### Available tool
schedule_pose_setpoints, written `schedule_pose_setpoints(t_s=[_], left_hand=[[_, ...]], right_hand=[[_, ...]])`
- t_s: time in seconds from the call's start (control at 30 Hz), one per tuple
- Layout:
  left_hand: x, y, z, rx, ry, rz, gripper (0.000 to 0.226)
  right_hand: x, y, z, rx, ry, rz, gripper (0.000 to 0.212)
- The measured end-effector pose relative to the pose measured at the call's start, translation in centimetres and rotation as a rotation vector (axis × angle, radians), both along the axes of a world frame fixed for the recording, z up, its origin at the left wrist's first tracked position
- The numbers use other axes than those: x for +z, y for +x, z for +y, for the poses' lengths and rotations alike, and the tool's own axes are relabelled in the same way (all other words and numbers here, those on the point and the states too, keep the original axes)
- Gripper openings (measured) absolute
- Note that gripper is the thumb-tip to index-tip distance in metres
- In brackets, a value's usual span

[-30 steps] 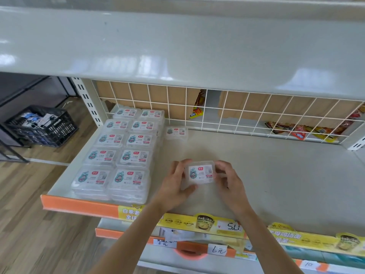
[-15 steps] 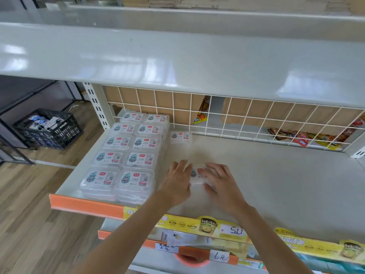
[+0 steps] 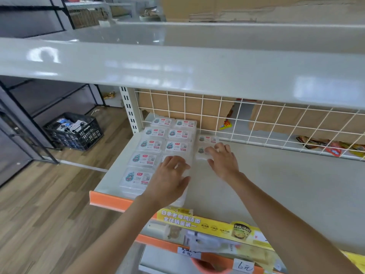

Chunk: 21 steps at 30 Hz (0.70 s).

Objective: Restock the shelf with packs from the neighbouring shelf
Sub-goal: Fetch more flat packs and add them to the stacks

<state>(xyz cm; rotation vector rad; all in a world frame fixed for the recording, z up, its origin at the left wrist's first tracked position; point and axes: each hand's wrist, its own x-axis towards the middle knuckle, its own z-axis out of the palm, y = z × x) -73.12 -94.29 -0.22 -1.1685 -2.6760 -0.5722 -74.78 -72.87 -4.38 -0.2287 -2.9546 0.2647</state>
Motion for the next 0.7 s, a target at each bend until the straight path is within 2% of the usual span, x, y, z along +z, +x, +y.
schedule_pose_setpoints(t_s=[0.1,0.27,0.4,0.5,0.7], left_hand=[[-0.1,-0.1,-0.2,-0.002,-0.025,-0.015,0.037],[1.1,-0.3,0.5,-0.093,-0.062,-0.030,0.029],[1.2,0.1,2.5,-0.249,-0.111,0.029,0.026],[0.8,1.6,4.9,-0.355,-0.240,0.022,0.034],[-0.5,6.9,11.2,-0.534,-0.283,0.011,0.036]], right_hand=[[0.3,-0.9,-0.4,-0.053,-0.040,-0.051,0.038],[1.0,0.9,-1.1,-0.066,-0.138,-0.096,0.052],[1.6,6.5,-0.7,-0.001,-0.164,-0.081,0.049],[1.9,11.6,0.8,0.017,-0.129,-0.100,0.046],[2.5,22.0,5.3,-0.143,0.001,-0.046,0.040]])
